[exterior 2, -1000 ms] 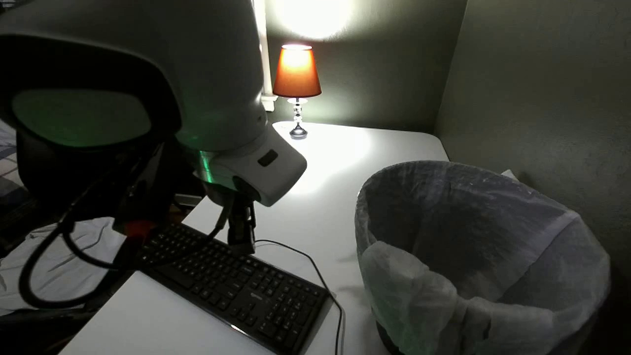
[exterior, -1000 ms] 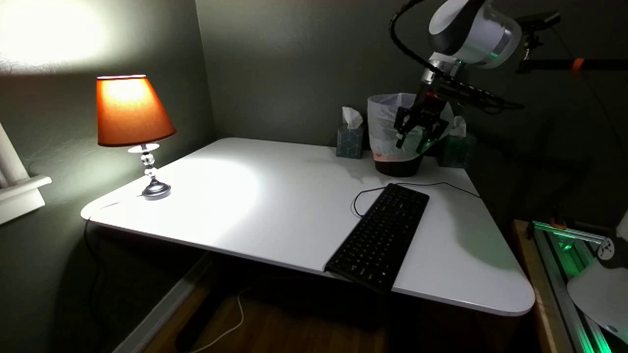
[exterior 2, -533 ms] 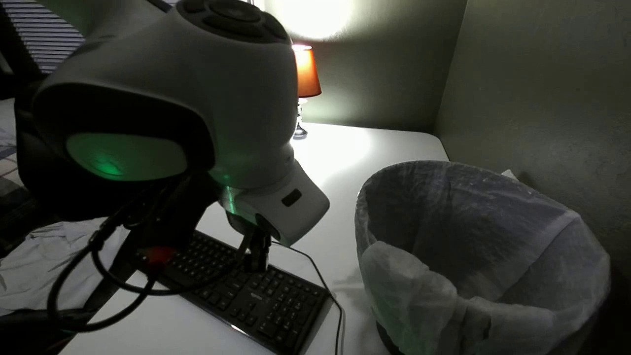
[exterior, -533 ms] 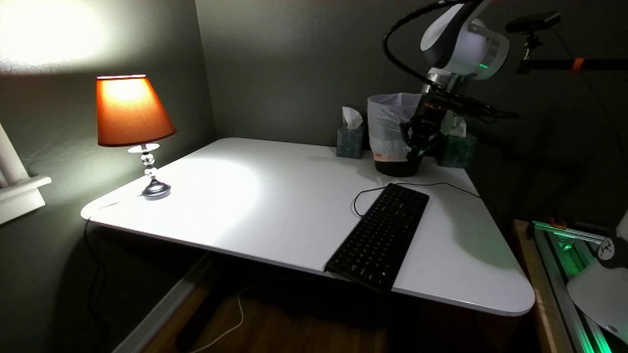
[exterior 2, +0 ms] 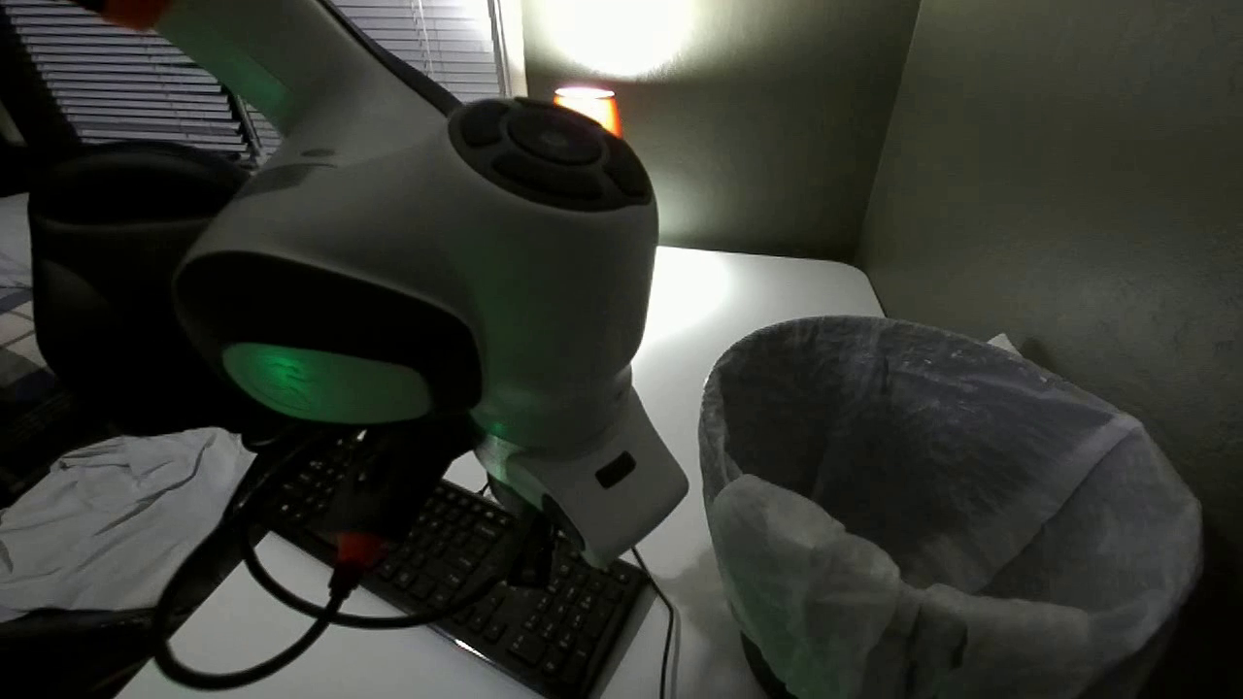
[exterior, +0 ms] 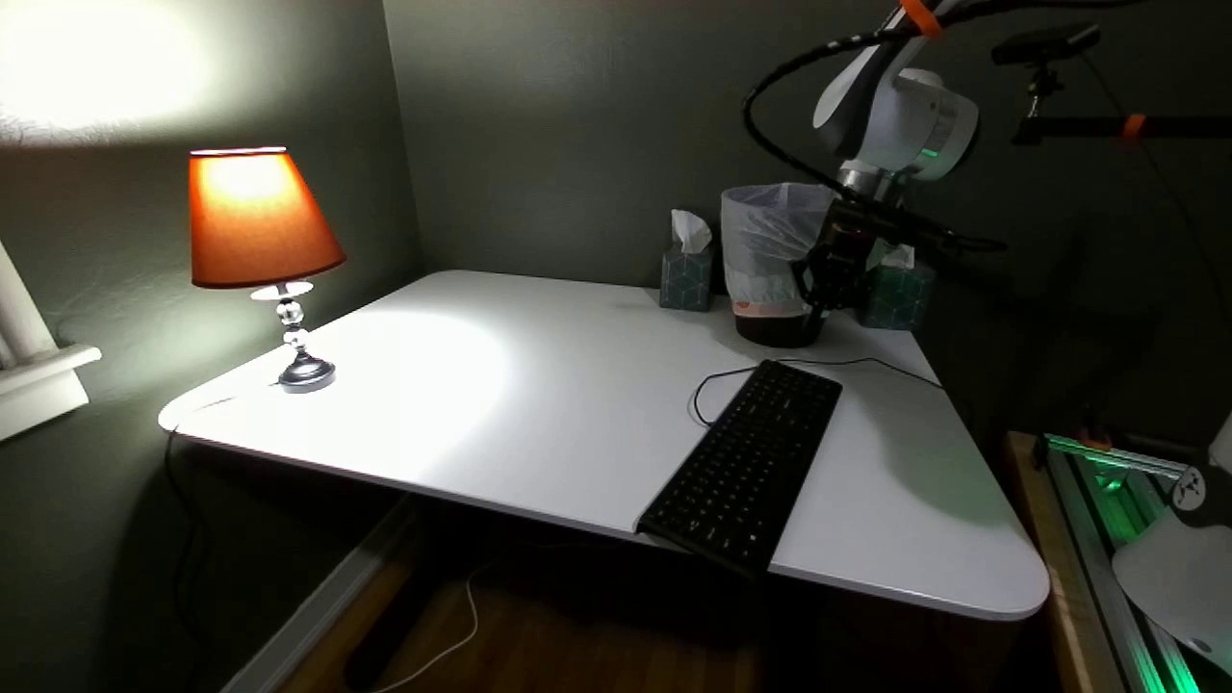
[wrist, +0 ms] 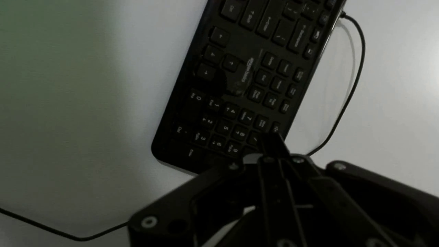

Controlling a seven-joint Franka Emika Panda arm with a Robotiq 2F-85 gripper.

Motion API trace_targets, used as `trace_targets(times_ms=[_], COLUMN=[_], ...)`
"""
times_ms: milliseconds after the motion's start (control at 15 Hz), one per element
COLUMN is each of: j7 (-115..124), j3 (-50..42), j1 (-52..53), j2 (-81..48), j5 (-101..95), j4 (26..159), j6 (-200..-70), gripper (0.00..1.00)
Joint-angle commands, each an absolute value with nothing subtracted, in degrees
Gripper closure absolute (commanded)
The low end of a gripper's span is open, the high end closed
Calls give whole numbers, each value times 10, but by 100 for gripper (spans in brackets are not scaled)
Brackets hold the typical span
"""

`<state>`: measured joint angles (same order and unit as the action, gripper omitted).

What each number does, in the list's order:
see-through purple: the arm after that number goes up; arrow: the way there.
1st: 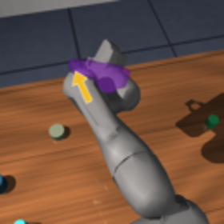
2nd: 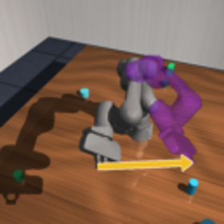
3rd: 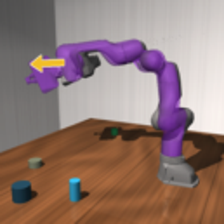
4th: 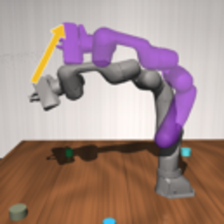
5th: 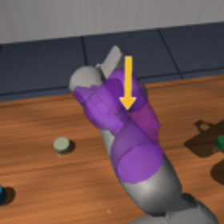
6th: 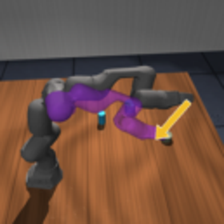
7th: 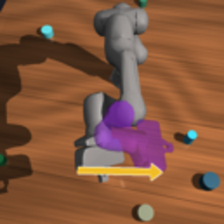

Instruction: Press a button on the keyboard

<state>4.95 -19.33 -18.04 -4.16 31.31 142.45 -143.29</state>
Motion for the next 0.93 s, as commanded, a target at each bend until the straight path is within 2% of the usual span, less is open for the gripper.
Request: trace_targets(times_ms=[0, 867], j7=[44, 46], j3=[-187, -156], j1=[-194, -204], j2=[-88, -183], j5=[351, 427], j4=[1397, 1331], j6=[-1429, -1425], gripper=[100, 100])
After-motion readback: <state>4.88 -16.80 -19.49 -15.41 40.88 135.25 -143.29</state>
